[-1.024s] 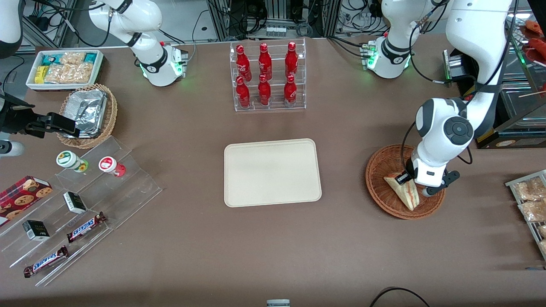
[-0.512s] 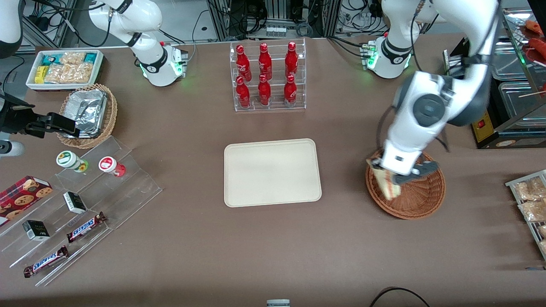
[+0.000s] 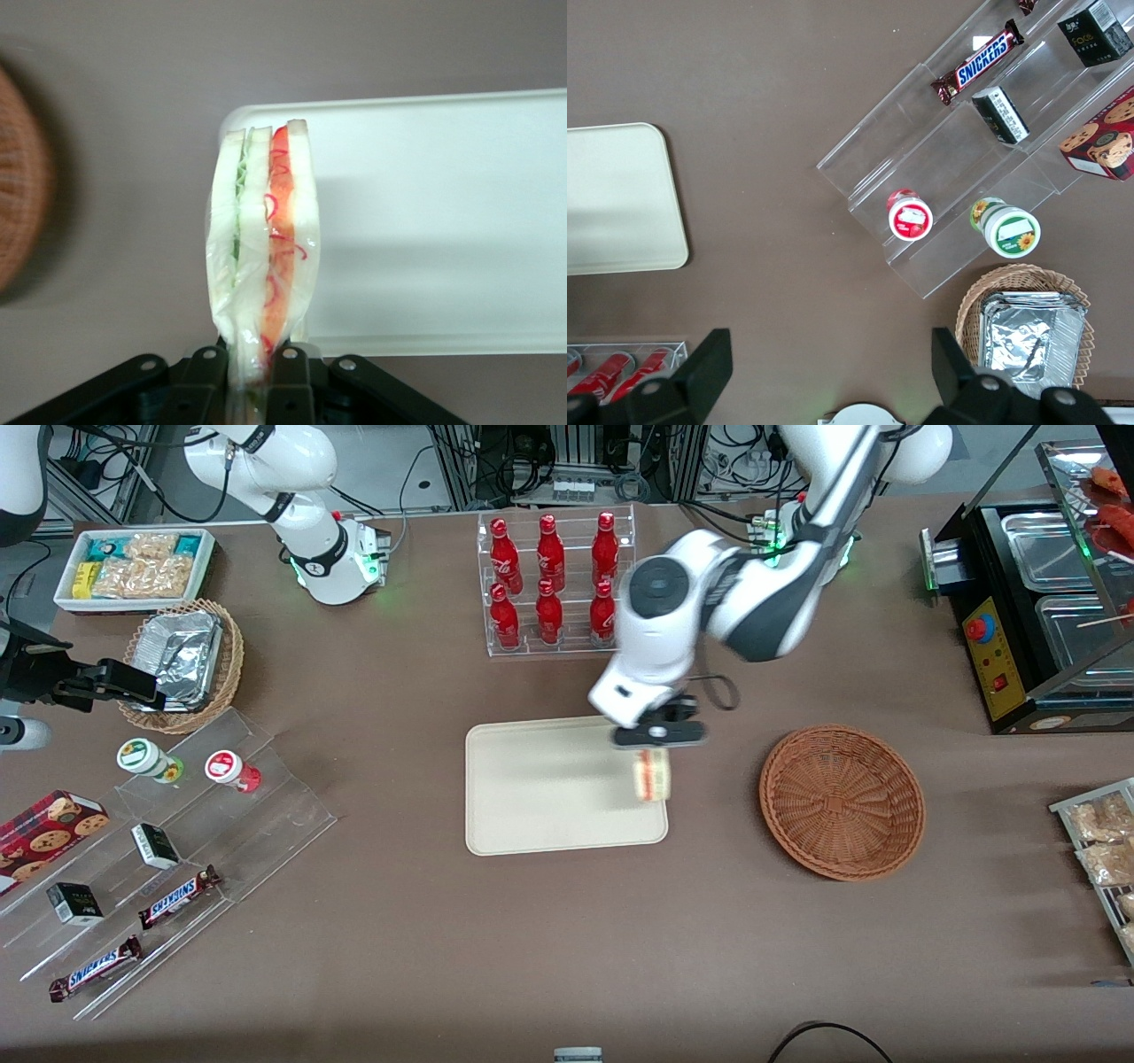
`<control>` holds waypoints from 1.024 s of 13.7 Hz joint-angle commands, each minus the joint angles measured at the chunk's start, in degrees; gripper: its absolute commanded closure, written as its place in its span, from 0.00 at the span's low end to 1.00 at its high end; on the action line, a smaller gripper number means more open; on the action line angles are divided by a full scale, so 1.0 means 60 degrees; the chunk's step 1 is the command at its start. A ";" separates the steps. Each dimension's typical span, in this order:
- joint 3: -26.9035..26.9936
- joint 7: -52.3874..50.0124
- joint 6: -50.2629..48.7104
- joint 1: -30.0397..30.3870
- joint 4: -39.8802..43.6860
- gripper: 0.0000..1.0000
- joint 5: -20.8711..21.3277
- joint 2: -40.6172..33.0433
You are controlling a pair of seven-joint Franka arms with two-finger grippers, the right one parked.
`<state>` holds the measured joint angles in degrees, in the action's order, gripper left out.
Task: Place sandwich from basket to tray
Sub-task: 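Lift the sandwich out of the basket and carry it over the white tray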
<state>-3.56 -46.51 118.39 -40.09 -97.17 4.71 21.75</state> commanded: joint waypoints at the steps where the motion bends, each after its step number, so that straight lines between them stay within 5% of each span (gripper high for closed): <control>1: 0.0111 -0.0480 -0.0118 -0.0685 0.1718 1.00 -0.0184 0.1571; 7: 0.0037 -0.1285 0.1522 -0.1331 0.1942 1.00 -0.0169 0.3127; 14: 0.0037 -0.1931 0.1728 -0.1332 0.1707 1.00 -0.0170 0.3260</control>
<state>-3.75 -57.13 128.74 -47.62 -87.49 4.19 40.89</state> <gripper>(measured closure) 0.841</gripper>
